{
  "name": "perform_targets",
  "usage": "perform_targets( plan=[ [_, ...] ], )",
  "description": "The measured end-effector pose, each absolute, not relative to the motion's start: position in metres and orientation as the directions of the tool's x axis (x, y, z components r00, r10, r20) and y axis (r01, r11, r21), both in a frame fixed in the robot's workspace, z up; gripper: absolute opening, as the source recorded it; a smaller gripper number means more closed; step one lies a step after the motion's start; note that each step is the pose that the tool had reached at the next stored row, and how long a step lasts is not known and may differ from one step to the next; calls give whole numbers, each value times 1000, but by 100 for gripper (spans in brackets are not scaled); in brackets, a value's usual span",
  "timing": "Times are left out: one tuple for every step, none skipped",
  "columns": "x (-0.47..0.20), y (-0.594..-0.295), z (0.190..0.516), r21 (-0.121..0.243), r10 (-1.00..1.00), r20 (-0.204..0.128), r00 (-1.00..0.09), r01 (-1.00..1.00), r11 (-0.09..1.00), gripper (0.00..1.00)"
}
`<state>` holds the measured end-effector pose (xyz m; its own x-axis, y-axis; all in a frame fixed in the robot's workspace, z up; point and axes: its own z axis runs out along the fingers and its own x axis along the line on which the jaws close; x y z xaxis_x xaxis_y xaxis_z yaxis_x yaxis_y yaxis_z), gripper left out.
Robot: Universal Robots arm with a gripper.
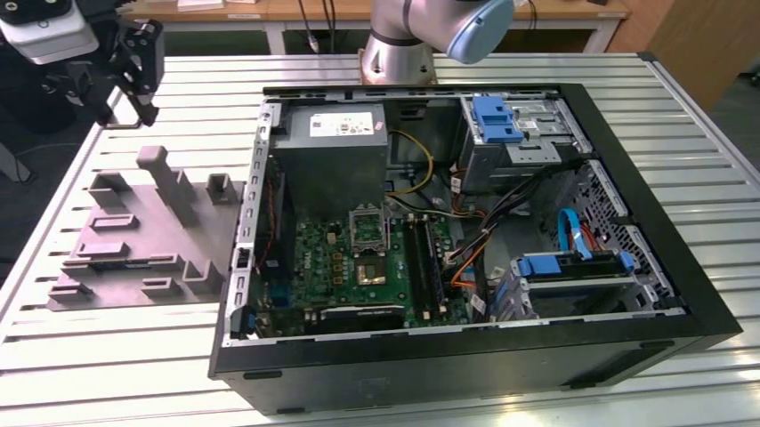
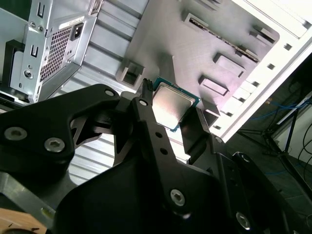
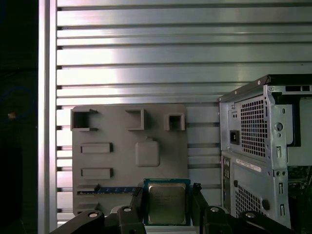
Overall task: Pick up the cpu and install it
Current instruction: 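Pick up the cpu and move it towards the insertion slot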
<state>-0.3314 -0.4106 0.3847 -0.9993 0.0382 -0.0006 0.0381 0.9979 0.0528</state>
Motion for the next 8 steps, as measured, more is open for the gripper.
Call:
perform_targets(
  plan=[
    [-331, -411, 385, 53, 38, -1, -999, 38, 998, 47],
    [-331, -411, 385, 53, 38, -1, -999, 38, 998, 47],
    [-331, -411, 385, 53, 38, -1, -999, 38, 998, 47],
    [-330, -411, 385, 53, 38, -1, -999, 38, 998, 47],
    [-330, -411, 385, 53, 38, -1, -999, 38, 998, 47],
    [-330, -411, 385, 53, 38, -1, -999, 38, 998, 47],
    [-330, -411, 385, 53, 38, -1, -999, 38, 998, 47],
    [-329, -411, 385, 53, 38, -1, -999, 38, 998, 47]
  ],
)
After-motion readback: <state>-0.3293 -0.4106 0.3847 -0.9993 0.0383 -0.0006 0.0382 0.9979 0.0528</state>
